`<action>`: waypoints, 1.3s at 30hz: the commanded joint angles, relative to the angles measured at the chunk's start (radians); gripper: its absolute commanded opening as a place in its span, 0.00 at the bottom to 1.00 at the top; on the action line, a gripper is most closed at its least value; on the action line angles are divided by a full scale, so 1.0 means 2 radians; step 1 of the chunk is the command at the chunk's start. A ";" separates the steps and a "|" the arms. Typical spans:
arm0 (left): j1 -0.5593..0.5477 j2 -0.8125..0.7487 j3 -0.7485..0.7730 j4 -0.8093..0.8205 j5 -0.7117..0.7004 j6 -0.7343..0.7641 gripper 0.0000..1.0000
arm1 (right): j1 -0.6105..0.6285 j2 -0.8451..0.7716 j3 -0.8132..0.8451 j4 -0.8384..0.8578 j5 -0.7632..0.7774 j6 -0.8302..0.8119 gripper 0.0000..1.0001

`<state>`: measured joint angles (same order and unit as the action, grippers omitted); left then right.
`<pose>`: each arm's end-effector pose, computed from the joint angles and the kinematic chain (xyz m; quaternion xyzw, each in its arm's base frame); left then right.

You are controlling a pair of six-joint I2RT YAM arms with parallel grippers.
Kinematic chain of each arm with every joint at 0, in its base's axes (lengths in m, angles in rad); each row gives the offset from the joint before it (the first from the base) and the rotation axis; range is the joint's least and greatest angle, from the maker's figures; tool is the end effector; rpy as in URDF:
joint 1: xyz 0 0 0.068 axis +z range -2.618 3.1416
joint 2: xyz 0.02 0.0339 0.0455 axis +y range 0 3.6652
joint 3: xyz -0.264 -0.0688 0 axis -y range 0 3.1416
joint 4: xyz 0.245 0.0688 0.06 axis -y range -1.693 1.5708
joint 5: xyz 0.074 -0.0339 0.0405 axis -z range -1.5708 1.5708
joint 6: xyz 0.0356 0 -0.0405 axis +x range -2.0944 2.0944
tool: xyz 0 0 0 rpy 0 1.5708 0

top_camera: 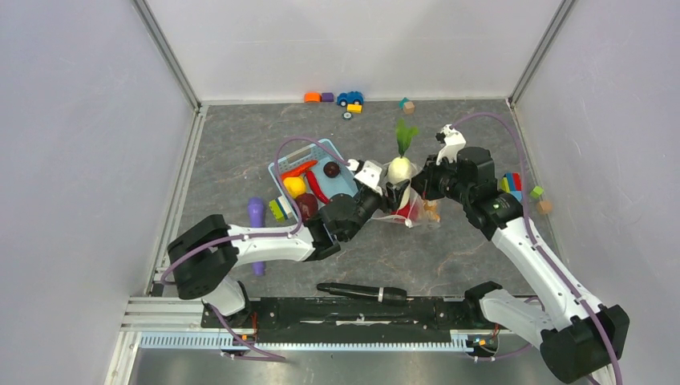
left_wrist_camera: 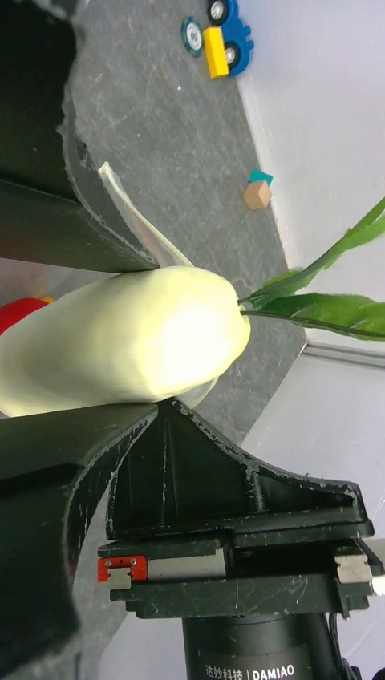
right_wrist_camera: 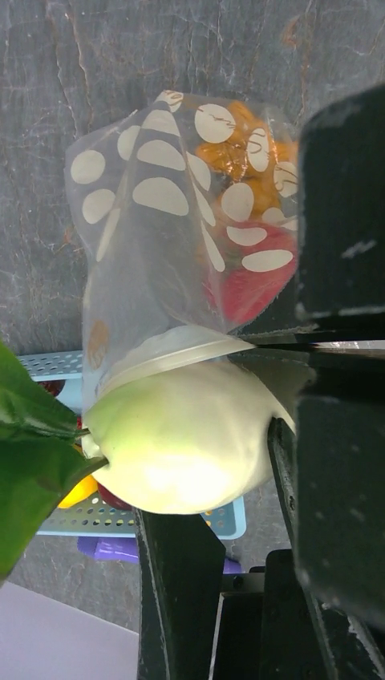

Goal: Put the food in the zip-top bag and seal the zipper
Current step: Place the fake vegetable in the zipper food storage bag.

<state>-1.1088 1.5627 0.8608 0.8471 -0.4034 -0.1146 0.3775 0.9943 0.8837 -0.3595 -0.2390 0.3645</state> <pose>0.1682 -0.3065 0.2806 0.1723 0.6354 -0.3184 0.6820 0.2042 0.0900 0.3182 -0.0678 0.8458 0.2830 0.4471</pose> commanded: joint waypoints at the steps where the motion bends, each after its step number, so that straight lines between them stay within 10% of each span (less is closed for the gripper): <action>1: -0.008 0.015 -0.010 0.093 -0.048 0.068 0.04 | 0.000 -0.003 -0.003 0.036 -0.046 0.016 0.00; 28: -0.018 -0.025 -0.158 0.283 0.068 0.080 0.25 | -0.021 -0.032 -0.005 0.100 -0.105 0.139 0.00; 39: -0.018 0.005 -0.136 0.259 0.001 0.079 0.29 | -0.022 -0.026 -0.013 0.124 -0.155 0.165 0.00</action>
<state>-1.1404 1.5494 0.5438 1.3254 -0.3328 -0.0032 0.3374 0.9390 0.8597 -0.1852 -0.4850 0.6670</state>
